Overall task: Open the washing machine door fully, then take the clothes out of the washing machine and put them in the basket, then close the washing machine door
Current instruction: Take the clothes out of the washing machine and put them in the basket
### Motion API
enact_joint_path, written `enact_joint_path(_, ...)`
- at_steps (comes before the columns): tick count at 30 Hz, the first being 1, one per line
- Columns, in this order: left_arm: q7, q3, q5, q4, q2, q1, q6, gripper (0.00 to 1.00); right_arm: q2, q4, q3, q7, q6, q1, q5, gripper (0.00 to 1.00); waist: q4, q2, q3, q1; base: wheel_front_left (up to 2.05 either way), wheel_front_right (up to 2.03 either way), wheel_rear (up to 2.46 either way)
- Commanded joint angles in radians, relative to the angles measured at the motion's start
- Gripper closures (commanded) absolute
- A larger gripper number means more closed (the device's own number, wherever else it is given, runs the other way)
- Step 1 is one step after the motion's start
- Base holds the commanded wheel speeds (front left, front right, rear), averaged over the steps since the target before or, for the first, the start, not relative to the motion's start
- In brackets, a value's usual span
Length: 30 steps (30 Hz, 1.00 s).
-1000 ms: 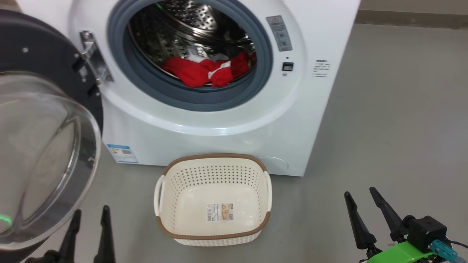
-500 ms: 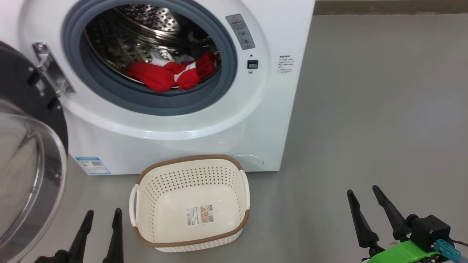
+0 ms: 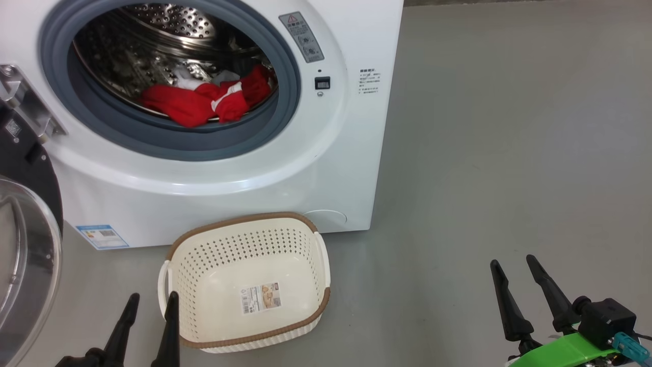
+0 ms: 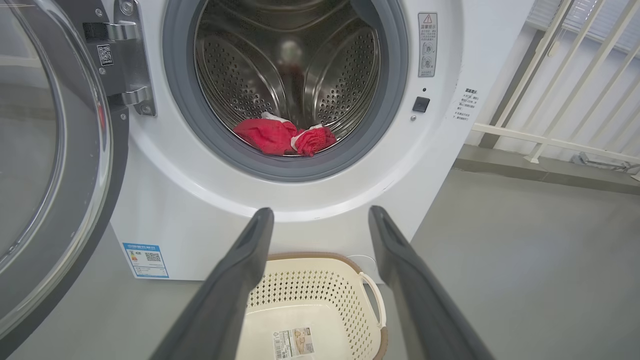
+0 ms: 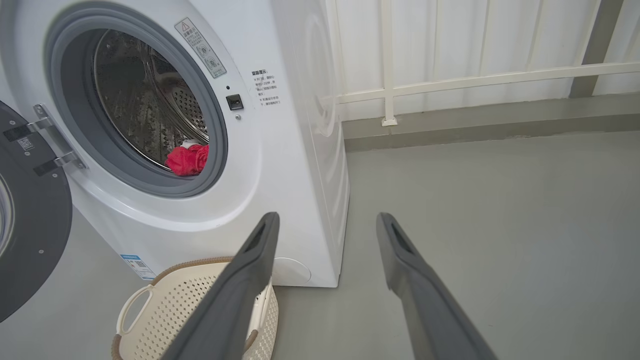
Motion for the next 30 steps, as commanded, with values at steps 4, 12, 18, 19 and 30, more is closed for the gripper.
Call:
enact_joint_path(4, -0.004, 0.030, 0.002, -0.026, 0.015, -0.035, -0.005, 0.00, -0.010, -0.029, 0.010, -0.009, 0.008, -0.007, -0.008, 0.00, -0.001, 0.0000, 0.008, 0.0000, 0.00, 0.00, 0.00)
enact_joint_path(12, -0.004, 0.022, -0.004, -0.031, 0.017, -0.038, -0.005, 0.00, -0.009, -0.029, 0.007, -0.009, 0.008, -0.011, -0.009, 0.00, 0.003, 0.0000, 0.009, 0.0000, 0.00, 0.00, 0.00)
enact_joint_path(18, -0.004, 0.019, -0.002, -0.036, 0.020, -0.044, -0.005, 0.00, -0.009, -0.031, 0.009, -0.009, 0.008, -0.017, -0.009, 0.00, 0.005, 0.0000, 0.015, 0.0000, 0.01, -0.01, 0.01)
enact_joint_path(19, -0.004, 0.017, -0.002, -0.037, 0.021, -0.044, -0.005, 0.00, -0.008, -0.030, 0.009, -0.009, 0.008, -0.018, -0.009, 0.00, 0.005, 0.0000, 0.016, 0.0000, 0.19, -0.21, 0.02)
enact_joint_path(30, -0.004, 0.009, -0.013, -0.042, 0.028, -0.057, -0.005, 0.00, -0.004, -0.028, 0.009, -0.009, 0.008, -0.026, -0.012, 0.00, 0.006, 0.0000, 0.025, 0.0000, 0.86, -0.86, 0.00)
